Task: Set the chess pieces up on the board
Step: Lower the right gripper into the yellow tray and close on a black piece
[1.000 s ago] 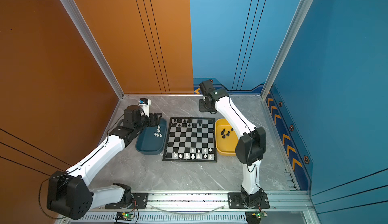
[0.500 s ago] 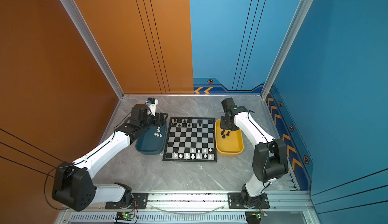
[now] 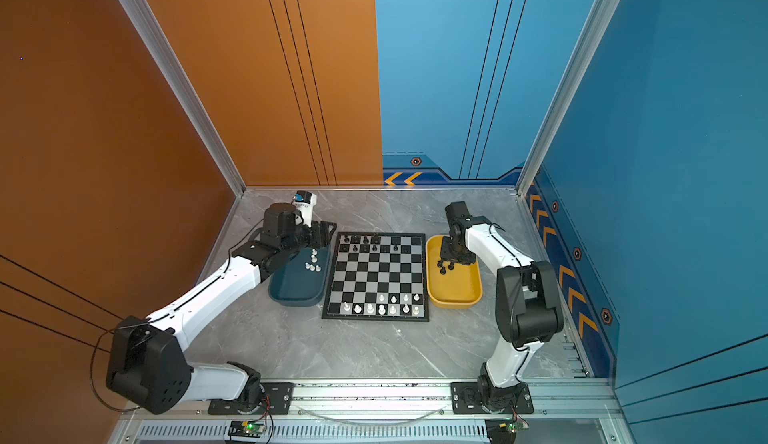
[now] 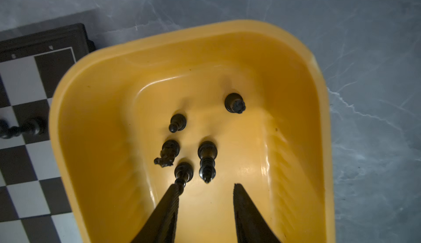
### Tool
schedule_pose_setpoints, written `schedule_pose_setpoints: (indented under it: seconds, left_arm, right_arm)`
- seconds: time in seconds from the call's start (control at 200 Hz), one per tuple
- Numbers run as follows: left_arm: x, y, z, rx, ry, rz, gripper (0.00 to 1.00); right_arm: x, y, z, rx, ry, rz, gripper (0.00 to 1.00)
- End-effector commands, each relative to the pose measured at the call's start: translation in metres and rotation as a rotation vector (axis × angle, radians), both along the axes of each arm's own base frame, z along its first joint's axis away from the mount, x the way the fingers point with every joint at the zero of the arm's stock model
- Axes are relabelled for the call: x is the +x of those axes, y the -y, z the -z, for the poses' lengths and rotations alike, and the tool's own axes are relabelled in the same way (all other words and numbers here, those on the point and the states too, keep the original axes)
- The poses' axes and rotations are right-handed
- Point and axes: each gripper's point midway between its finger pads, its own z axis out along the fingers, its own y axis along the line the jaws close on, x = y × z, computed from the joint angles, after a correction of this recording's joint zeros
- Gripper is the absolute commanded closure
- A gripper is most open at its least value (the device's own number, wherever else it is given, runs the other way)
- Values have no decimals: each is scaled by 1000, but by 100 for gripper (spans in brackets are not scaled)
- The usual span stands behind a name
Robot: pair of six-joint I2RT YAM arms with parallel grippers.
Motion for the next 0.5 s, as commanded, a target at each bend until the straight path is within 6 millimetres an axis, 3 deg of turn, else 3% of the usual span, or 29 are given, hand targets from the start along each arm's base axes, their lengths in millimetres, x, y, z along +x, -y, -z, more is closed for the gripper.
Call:
schedule_pose_setpoints:
  seconds: [0.0,0.491]
  left_arm:
    - [2,3,-7,17,15,4,34]
    - [5,5,-6,21,10,7,34]
  right_arm:
    - [4,-1,7,21,-2,12,60]
    - [5,3,25,13,-46,24,68]
